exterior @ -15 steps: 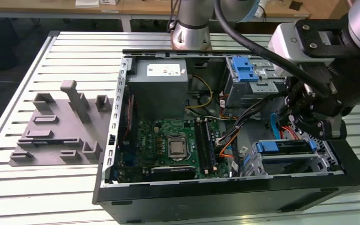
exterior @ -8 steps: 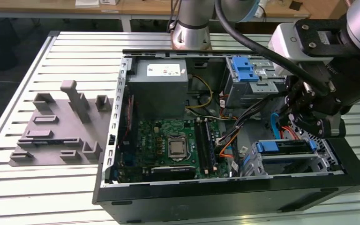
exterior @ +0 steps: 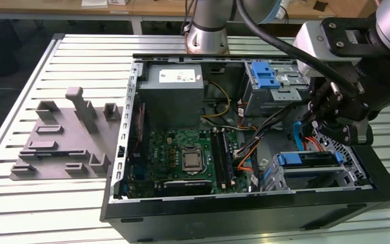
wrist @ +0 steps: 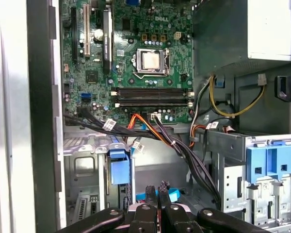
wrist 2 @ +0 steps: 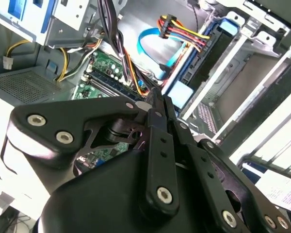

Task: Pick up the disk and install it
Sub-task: 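Insert the second disk wire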

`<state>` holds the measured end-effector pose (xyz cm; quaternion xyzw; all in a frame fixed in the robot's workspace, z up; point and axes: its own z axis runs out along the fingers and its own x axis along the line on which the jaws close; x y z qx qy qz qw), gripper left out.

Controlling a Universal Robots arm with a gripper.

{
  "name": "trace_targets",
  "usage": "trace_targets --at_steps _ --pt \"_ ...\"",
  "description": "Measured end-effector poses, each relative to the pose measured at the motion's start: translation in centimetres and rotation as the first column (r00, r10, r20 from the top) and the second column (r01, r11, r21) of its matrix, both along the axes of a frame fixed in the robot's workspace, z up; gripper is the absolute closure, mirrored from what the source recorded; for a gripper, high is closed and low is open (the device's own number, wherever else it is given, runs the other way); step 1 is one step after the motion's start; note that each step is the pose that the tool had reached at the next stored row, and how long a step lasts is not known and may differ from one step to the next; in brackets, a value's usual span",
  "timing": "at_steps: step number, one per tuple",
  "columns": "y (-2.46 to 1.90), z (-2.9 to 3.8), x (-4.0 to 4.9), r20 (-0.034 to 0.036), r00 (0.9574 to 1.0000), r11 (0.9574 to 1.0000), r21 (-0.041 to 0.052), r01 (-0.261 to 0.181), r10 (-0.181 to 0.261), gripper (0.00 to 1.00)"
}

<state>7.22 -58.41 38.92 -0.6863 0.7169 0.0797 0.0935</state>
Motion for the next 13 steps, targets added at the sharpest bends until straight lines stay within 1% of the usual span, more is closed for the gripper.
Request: trace_targets --at_steps 2,3,4,7,11,13 --pt "0.29 -0.14 0.28 -0.0101 0.9999 1.0 -0.0017 0.0 0.0 0.84" --pt "0.39 -0.21 0.46 -0.0143 0.9999 1.0 -0.0035 0.0 0.0 0.84" --pt "0.45 -0.31 0.62 -0.0167 0.9999 1.0 -0.0062 0.0 0.0 0.84" --pt "0.6 -0.58 0.93 -0.0211 0.9998 0.9999 -0.0128 0.0 0.0 0.84" --pt "0.73 -0.74 0.97 -0.0219 0.9998 0.9999 -0.0152 0.0 0.0 0.84" --pt "0.99 -0.85 1.0 -0.022 0.9998 0.9998 -0.021 0.0 0.0 0.83"
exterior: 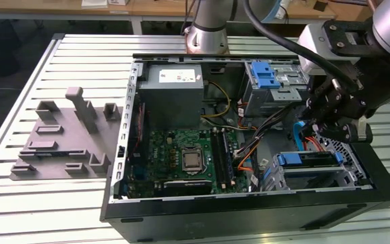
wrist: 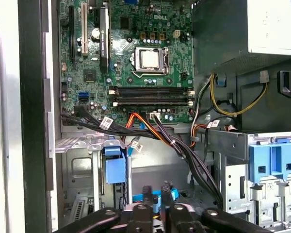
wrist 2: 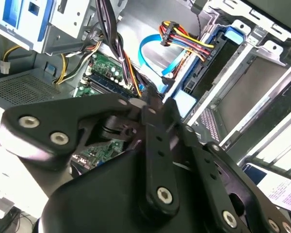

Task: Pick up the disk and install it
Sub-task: 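Insert the second disk wire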

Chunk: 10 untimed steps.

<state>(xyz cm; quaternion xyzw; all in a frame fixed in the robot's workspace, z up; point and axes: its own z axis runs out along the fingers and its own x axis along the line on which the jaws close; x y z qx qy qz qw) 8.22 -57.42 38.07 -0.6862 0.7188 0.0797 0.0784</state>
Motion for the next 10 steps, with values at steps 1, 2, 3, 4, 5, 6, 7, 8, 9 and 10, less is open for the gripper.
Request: trace_targets --at_steps 1,2,3,4,5,6,7,8,9,10 --pt "0.24 -0.11 0.02 -0.0002 1.0 1.0 -0.0058 0.0 0.0 0.77" --pt "0.37 -0.22 0.03 -0.0004 1.0 1.0 -0.0093 0.0 0.0 0.71" --pt "0.47 -0.33 0.05 -0.0006 1.0 0.9999 -0.0121 0.0 0.0 0.71" --pt "0.55 -0.46 0.06 -0.0007 1.0 0.9999 -0.0158 0.0 0.0 0.71" --pt "0.6 -0.56 0.07 -0.0007 1.0 0.9998 -0.021 0.0 0.0 0.71" --pt "0.64 -0.66 0.08 -0.0007 1.0 0.9996 -0.0277 0.0 0.0 0.71" --pt "0.71 -0.75 0.1 -0.0007 1.0 0.9994 -0.0353 0.0 0.0 0.71" --pt "0.78 -0.84 0.11 -0.0007 1.0 0.9991 -0.0433 0.0 0.0 0.71" --pt "0.88 -0.91 0.12 -0.0007 1.0 0.9987 -0.0517 0.0 0.0 0.71" --pt "1.0 -0.99 0.14 -0.0007 1.0 0.9982 -0.0607 0.0 0.0 0.71"
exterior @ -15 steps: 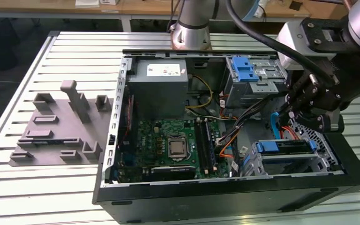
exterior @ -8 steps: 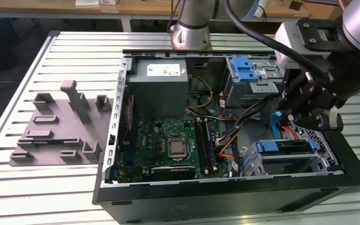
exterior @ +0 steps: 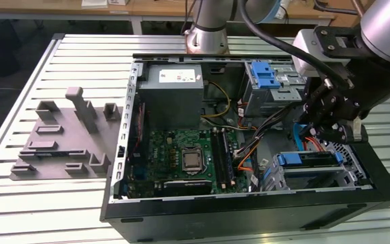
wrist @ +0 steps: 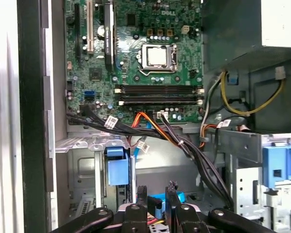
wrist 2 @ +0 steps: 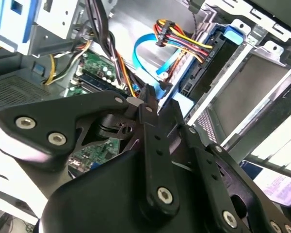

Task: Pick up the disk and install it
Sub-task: 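Insert the second disk wire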

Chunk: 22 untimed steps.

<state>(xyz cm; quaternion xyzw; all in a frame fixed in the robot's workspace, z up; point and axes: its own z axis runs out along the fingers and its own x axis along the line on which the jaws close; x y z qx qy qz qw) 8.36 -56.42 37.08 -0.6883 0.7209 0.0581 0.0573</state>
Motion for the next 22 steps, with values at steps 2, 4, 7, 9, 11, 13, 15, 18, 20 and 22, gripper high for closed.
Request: trace_targets --at_steps 2,4,7,9,11,13,15,18,20,22 --pt "0.28 -0.12 0.04 0.0 1.0 0.9998 -0.022 0.0 0.0 0.71" --pt "0.56 -0.23 0.08 0.0 1.0 0.999 -0.0447 0.0 0.0 0.71" --pt "0.9 -0.4 0.16 -0.0004 1.0 0.9975 -0.07 0.0 0.0 0.71" --pt "1.03 -0.52 0.19 -0.0005 1.0 0.9969 -0.0781 0.0 0.0 0.72" --pt "1.07 -0.71 0.21 -0.0006 1.0 0.9968 -0.0804 0.0 0.0 0.84" --pt "1.08 -0.84 0.22 -0.0006 1.0 0.9967 -0.0808 0.0 0.0 0.84" --pt "1.08 -0.89 0.22 -0.0006 1.0 0.9967 -0.081 0.0 0.0 0.84" --pt "1.08 -1.0 0.2 0.0004 1.0 0.9967 -0.0809 0.0 0.0 0.84" --pt "1.06 -1.07 0.17 0.004 1.0 0.9967 -0.0808 0.0 0.0 0.84" --pt "1.06 -1.09 0.14 0.0073 1.0 0.9967 -0.0809 0.001 0.0 0.84"
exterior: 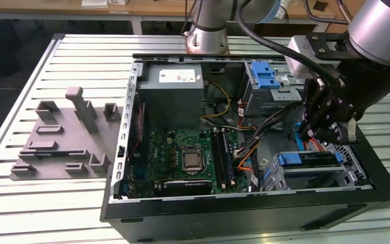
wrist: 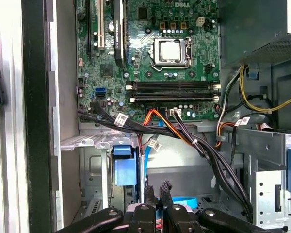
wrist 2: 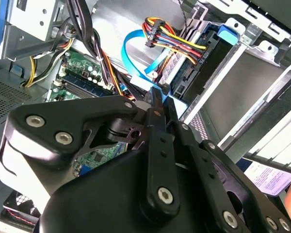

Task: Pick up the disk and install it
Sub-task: 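Insert the second disk wire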

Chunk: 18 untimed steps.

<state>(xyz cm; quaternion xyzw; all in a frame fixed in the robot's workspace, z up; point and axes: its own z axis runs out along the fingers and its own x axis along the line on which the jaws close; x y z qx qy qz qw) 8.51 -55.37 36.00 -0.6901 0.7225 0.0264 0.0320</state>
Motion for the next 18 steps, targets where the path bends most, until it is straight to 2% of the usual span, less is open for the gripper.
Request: trace_targets --at_steps 5,11,15,18 --pt "-0.08 -0.07 -0.06 0.0052 1.0 1.0 0.0001 0.0 0.0 0.84" --pt "-0.87 -0.53 -0.08 0.0073 1.0 1.0 0.0003 0.0 0.0 0.84" --pt "-0.88 -0.52 -0.07 0.0074 1.0 1.0 0.0001 0.0 0.0 0.84" --pt "-0.88 -0.59 -0.05 0.0109 0.9999 1.0 0.0001 0.0 0.0 0.84"
